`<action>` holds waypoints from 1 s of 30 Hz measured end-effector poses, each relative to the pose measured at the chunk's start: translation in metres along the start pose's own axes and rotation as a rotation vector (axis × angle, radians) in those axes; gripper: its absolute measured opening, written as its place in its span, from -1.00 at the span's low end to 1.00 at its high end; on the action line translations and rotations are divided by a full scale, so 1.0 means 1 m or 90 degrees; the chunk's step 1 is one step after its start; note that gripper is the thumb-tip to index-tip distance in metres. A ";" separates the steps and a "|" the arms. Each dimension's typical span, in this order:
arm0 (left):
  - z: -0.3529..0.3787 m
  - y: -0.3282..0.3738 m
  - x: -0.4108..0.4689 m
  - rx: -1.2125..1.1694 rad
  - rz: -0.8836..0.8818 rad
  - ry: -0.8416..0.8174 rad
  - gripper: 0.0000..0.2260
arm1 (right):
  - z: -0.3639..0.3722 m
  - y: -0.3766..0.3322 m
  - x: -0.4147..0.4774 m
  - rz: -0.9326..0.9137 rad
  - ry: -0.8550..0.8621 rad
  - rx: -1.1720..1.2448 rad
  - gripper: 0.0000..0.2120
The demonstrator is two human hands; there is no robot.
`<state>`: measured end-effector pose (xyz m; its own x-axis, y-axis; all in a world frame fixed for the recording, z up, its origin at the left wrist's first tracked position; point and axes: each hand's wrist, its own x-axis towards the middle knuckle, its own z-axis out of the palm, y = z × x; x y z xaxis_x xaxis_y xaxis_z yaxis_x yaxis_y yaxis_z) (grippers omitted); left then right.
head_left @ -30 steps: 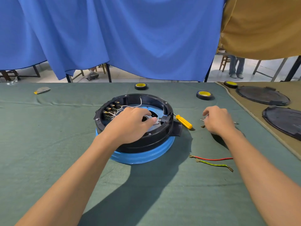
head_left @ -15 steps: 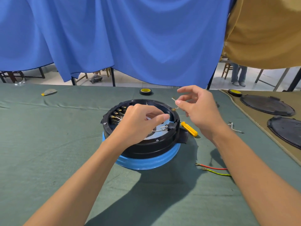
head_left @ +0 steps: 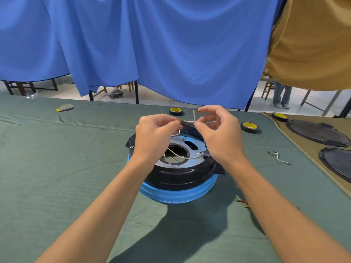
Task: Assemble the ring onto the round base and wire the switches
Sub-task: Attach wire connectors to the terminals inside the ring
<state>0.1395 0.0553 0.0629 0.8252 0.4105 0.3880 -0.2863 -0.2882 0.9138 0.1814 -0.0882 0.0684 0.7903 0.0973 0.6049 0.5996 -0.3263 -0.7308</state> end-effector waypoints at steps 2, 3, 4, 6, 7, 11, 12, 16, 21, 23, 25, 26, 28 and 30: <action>-0.006 -0.002 0.003 0.056 0.022 0.047 -0.84 | 0.009 0.000 0.000 -0.028 -0.015 -0.071 -0.73; -0.009 -0.003 0.005 0.111 0.044 0.066 -0.86 | 0.013 -0.001 0.000 -0.072 -0.015 -0.122 -0.68; -0.013 -0.003 0.007 0.169 0.064 0.077 -0.88 | 0.017 -0.002 0.000 -0.135 -0.022 -0.185 -0.65; -0.022 -0.004 0.013 0.235 0.079 0.061 -0.88 | 0.025 -0.005 0.002 -0.277 -0.069 -0.316 -0.65; -0.025 -0.005 0.015 0.237 0.077 0.045 -0.88 | 0.030 -0.005 0.003 -0.331 -0.096 -0.366 -0.67; -0.035 -0.008 0.020 0.199 0.047 0.023 -0.82 | 0.045 -0.008 0.009 -0.399 -0.114 -0.406 -0.84; -0.037 -0.010 0.021 0.176 0.029 0.018 -0.79 | 0.048 -0.009 0.011 -0.403 -0.107 -0.398 -0.87; -0.045 -0.015 0.025 0.045 -0.052 0.015 -0.80 | 0.058 -0.010 0.017 -0.403 -0.096 -0.417 -0.90; -0.057 -0.030 0.032 0.066 -0.058 0.039 -0.82 | 0.073 -0.012 0.019 -0.335 -0.137 -0.414 -0.85; -0.062 -0.040 0.036 0.081 -0.069 0.092 -0.85 | 0.078 -0.013 0.020 -0.235 -0.175 -0.331 -0.83; -0.066 -0.052 0.037 0.081 -0.116 0.113 -0.91 | 0.083 -0.011 0.022 -0.135 -0.230 -0.279 -0.81; -0.066 -0.058 0.036 0.078 -0.143 0.108 -0.87 | 0.085 -0.010 0.023 -0.102 -0.255 -0.280 -0.81; -0.063 -0.068 0.033 0.057 -0.186 0.089 -0.81 | 0.088 -0.006 0.023 -0.059 -0.295 -0.307 -0.80; -0.059 -0.073 0.030 0.034 -0.201 0.084 -0.79 | 0.090 -0.004 0.023 -0.029 -0.325 -0.321 -0.81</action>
<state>0.1564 0.1399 0.0152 0.7977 0.5943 0.1022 0.0019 -0.1719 0.9851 0.2086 0.0001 0.0567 0.7999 0.5086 0.3186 0.5998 -0.6938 -0.3986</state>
